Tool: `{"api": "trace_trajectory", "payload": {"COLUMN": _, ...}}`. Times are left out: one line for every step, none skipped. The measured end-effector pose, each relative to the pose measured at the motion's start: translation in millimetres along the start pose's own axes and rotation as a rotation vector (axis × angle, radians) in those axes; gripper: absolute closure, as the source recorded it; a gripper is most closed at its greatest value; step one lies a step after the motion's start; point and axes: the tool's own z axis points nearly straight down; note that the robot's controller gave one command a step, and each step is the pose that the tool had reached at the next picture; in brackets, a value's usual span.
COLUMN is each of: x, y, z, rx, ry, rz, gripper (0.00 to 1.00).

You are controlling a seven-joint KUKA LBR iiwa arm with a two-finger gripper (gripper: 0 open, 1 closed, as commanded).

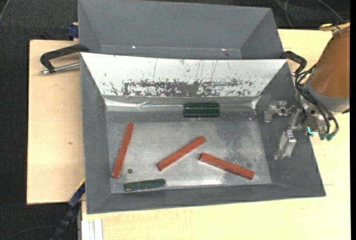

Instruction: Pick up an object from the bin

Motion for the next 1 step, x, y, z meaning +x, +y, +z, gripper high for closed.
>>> {"api": "trace_trajectory", "payload": {"x": 27.1, "y": 48.8, "z": 40.2, "rx": -0.002, "ry": -0.002, "rz": -0.100, "gripper": 0.00}}
